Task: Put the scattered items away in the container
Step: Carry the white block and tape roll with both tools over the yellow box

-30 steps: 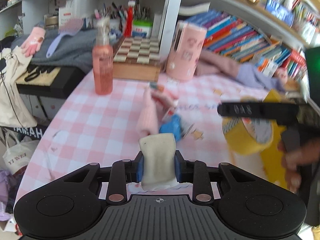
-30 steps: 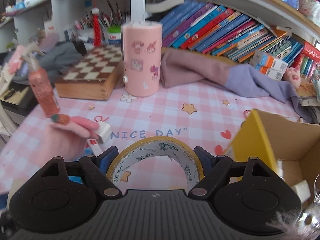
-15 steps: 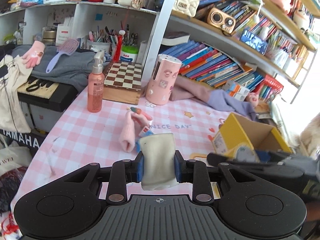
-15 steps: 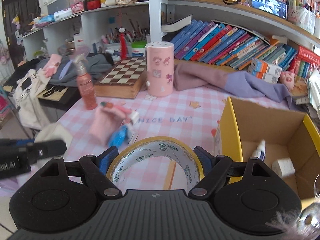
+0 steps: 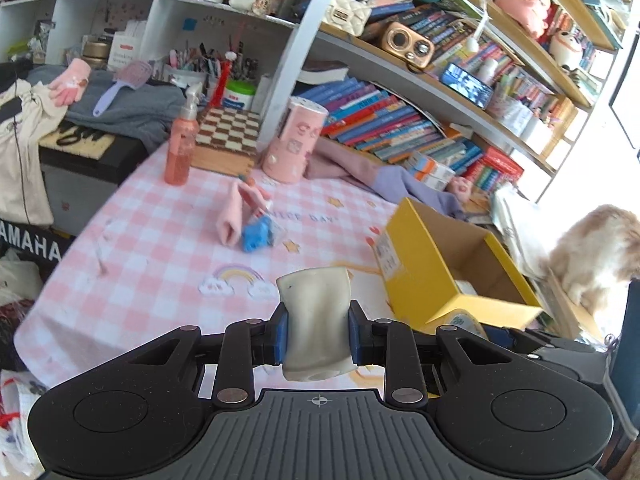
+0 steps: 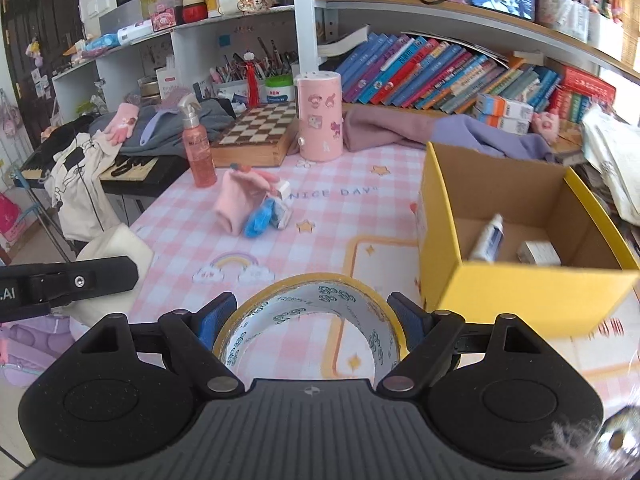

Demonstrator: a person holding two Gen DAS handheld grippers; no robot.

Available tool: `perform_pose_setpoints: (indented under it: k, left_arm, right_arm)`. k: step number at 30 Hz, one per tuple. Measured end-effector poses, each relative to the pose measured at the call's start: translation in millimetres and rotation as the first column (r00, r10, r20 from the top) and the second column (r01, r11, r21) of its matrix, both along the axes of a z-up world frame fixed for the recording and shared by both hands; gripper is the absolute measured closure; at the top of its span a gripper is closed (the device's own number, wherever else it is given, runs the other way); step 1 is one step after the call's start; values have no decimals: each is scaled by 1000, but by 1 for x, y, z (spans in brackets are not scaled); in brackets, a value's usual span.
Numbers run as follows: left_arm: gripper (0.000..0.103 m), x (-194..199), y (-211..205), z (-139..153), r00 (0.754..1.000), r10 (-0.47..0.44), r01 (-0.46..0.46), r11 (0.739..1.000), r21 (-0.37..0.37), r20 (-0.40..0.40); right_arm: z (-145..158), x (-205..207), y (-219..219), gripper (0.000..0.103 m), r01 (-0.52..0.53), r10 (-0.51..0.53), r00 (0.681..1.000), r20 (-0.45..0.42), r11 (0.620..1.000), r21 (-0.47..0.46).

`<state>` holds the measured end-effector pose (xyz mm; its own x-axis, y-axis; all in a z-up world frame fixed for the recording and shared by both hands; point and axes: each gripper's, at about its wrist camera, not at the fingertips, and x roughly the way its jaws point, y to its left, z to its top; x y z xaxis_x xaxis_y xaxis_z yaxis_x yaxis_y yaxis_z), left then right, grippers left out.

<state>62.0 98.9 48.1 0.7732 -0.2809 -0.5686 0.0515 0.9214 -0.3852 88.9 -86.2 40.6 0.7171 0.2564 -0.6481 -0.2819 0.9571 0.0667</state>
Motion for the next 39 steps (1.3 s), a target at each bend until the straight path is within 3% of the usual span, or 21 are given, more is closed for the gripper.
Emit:
perform_pose_setpoints:
  k: [14, 39]
  left_arm:
    - [76, -44, -26, -5, 992, -123, 123, 992, -14, -13]
    - [76, -21, -124, -11, 926, -377, 376, 926, -25, -33]
  right_arm:
    - [-5, -68, -27, 22, 117, -117, 993, -30, 993, 0]
    - [-10, -96, -127, 22, 365, -365, 929, -55, 931, -7]
